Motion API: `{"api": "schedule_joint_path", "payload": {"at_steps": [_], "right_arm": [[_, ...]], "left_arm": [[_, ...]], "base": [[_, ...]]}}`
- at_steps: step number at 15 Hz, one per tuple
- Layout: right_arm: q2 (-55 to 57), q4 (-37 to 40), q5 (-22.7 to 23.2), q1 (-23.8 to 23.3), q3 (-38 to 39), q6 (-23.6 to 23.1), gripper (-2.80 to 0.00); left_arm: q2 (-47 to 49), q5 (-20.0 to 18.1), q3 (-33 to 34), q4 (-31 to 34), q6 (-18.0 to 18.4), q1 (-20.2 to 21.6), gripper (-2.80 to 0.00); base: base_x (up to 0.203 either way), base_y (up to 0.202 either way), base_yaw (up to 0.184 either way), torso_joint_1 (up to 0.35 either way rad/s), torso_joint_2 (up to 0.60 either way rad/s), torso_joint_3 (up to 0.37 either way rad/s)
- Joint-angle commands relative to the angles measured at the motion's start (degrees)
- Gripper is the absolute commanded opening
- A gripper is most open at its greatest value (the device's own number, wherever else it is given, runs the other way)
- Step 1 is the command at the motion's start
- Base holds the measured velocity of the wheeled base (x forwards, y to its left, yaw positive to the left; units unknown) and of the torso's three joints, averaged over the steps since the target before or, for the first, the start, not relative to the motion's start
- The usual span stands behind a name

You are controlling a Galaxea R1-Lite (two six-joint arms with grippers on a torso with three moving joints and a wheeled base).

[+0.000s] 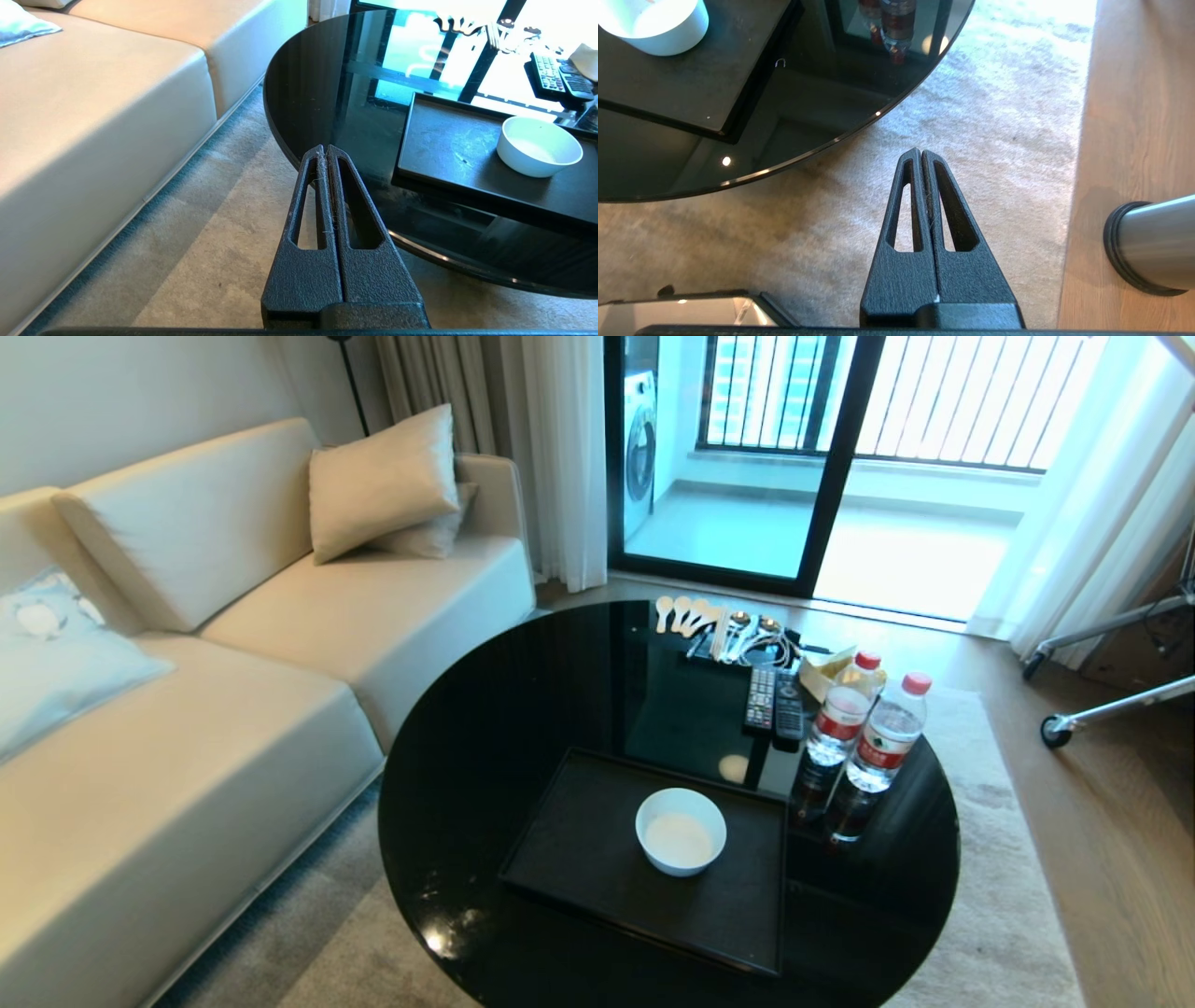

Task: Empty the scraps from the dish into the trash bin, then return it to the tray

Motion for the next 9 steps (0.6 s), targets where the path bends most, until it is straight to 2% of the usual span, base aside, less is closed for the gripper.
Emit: {"api": "schedule_joint_path", "payload": {"at_steps": [1, 3, 5, 9], "right_arm": [[-7.1, 1.6, 0.5, -1.8, 0.0, -0.6, -2.80], [-7.1, 1.6, 0.5, -1.0, 0.0, -0.6, -2.80], [-7.8, 1.5, 0.5, 2.2, 0.0, -0.5, -2.80], [-15.1, 1.5, 0.6, 4.6, 0.0, -0.4, -2.80]], "left_arm": [[0.0, 0.0, 0.0, 0.0, -0.1, 0.0, -2.80], [0.0, 0.0, 0.0, 0.0, -0.1, 0.0, -2.80], [0.0, 0.0, 0.0, 0.0, -0.1, 0.0, -2.80], [0.0, 0.0, 0.0, 0.0, -0.1, 0.0, -2.80]], "base": [[0.000, 0.000, 0.000, 0.000, 0.00, 0.000], [0.000, 0.000, 0.000, 0.000, 0.00, 0.000], [0.000, 0.000, 0.000, 0.000, 0.00, 0.000], [0.000, 0.000, 0.000, 0.000, 0.00, 0.000]]}}
